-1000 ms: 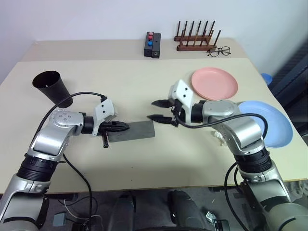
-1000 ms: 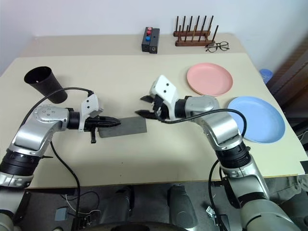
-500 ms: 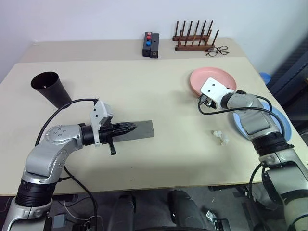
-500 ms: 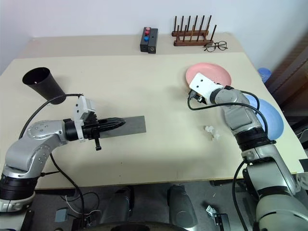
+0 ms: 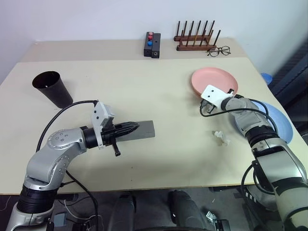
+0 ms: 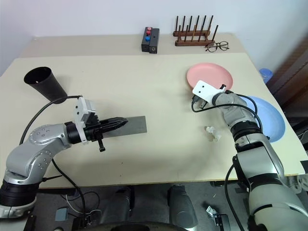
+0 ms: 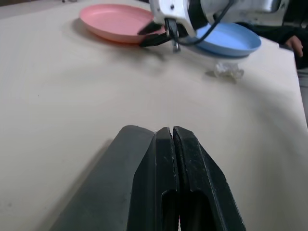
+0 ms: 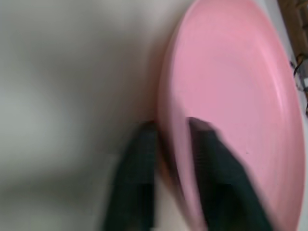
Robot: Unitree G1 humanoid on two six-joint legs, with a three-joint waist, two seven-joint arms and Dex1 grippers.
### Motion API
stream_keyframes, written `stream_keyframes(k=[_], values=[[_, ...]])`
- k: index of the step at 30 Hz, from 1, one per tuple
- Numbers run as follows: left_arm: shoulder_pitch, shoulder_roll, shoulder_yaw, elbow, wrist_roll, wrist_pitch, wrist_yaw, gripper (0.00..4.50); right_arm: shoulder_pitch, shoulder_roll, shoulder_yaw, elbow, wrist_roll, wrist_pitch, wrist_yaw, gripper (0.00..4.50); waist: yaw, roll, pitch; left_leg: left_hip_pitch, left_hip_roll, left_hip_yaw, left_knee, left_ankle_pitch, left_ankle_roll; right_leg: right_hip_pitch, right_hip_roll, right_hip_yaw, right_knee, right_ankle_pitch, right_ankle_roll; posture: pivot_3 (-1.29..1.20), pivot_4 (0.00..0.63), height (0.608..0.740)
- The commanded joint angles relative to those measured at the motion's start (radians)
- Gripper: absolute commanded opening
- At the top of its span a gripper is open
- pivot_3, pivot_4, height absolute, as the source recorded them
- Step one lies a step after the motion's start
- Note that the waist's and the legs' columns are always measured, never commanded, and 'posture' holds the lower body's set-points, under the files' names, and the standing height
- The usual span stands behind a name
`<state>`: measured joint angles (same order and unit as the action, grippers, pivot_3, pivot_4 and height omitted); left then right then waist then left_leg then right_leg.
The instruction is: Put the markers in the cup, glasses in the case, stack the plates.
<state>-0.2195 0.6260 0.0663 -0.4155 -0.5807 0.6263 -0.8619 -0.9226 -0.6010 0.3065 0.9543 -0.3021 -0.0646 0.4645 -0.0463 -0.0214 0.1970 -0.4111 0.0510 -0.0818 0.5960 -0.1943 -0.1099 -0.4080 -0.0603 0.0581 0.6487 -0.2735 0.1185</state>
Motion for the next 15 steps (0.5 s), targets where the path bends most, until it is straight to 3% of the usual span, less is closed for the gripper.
stream_keyframes(k=[1,5,9,15], values=[[-0.013,0.0,0.021,-0.016,-0.02,-0.019,0.003,0.0,-0.013,-0.002,-0.032,-0.002,-0.001,-0.011,-0.018,0.06,0.0,0.0,0.0,0.0,0.0,0.0,0.0,0.0,0.0,0.0,0.0,0.0,0.0,0.0,0.0,0.0,0.15,0.74],[-0.027,-0.006,0.016,0.001,-0.015,-0.034,-0.002,0.0,0.031,-0.026,-0.053,-0.108,0.008,-0.022,-0.011,0.06,0.0,0.0,0.0,0.0,0.0,0.0,0.0,0.0,0.0,0.0,0.0,0.0,0.0,0.0,0.0,0.0,0.15,0.74],[-0.035,-0.012,0.01,0.012,-0.01,-0.046,-0.003,0.0,0.098,-0.118,-0.062,-0.337,-0.026,-0.021,0.035,0.06,0.002,0.001,0.001,0.0,0.0,0.0,0.0,0.0,0.0,0.0,0.0,0.0,0.0,0.0,0.0,0.0,0.15,0.74],[-0.037,-0.021,0.006,0.038,-0.015,-0.059,-0.016,0.0,0.348,-0.34,-0.288,-0.874,0.179,0.26,0.321,0.06,0.012,0.002,0.001,0.0,0.0,0.0,0.0,0.0,0.0,0.001,0.0,0.0,0.0,-0.001,0.001,0.0,0.15,0.74]])
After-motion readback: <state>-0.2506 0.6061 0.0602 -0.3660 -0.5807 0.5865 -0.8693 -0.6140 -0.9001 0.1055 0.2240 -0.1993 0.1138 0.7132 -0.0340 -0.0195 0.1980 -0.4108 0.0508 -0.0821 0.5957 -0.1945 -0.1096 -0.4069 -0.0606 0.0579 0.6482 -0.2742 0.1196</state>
